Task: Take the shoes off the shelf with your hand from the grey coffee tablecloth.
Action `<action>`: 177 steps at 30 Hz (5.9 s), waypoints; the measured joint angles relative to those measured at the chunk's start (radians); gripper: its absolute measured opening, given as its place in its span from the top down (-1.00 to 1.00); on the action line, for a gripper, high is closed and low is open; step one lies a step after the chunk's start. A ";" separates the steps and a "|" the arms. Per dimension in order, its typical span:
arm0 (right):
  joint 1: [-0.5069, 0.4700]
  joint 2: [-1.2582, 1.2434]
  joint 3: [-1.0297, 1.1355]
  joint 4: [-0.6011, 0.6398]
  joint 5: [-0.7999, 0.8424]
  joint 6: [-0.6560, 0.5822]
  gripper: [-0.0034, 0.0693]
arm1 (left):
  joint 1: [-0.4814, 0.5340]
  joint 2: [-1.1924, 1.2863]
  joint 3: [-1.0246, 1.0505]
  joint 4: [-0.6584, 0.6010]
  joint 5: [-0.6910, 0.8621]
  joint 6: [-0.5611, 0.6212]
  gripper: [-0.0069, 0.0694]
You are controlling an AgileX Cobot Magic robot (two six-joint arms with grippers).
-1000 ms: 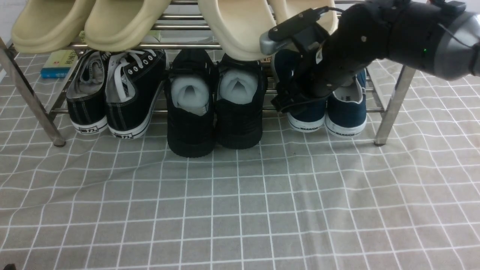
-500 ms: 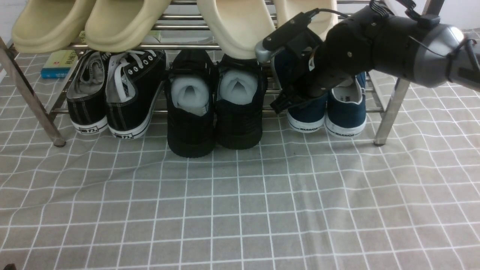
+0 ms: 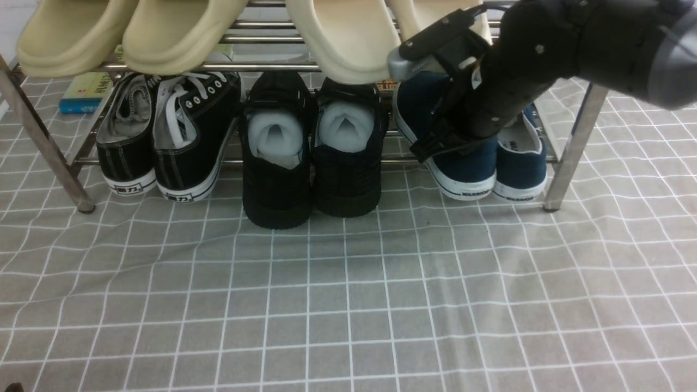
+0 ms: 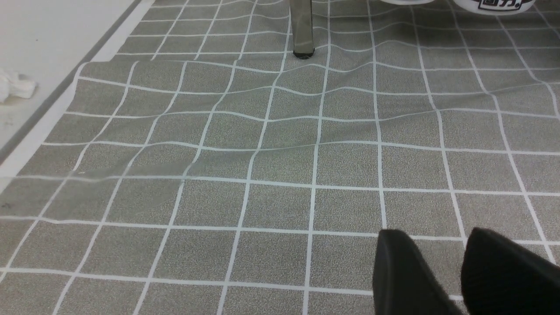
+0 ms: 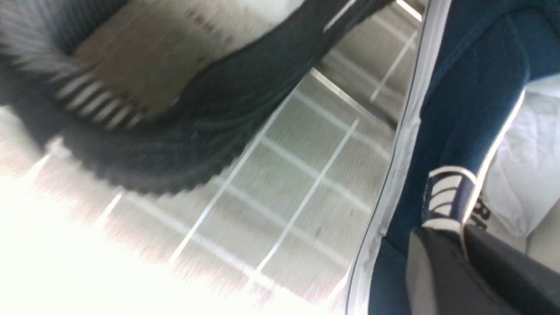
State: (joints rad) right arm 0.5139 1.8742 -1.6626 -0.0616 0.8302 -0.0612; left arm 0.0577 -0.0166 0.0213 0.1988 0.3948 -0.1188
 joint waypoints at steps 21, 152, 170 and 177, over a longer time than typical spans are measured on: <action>0.147 -0.315 0.102 0.062 0.381 0.041 0.79 | 0.000 0.000 0.000 0.000 0.000 0.000 0.19; 0.090 -0.395 0.626 0.129 0.077 0.358 -0.03 | 0.000 0.000 0.000 0.000 0.000 0.000 0.19; 0.090 -1.349 1.088 -0.056 -0.193 0.415 0.95 | 0.000 0.000 0.000 0.000 0.000 0.000 0.19; 0.090 -1.368 1.106 -0.096 -0.264 0.415 0.93 | 0.000 0.000 0.000 0.000 0.000 0.000 0.19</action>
State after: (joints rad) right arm 0.6038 0.5062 -0.5562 -0.1572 0.5665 0.3540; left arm 0.0577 -0.0166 0.0213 0.1988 0.3948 -0.1188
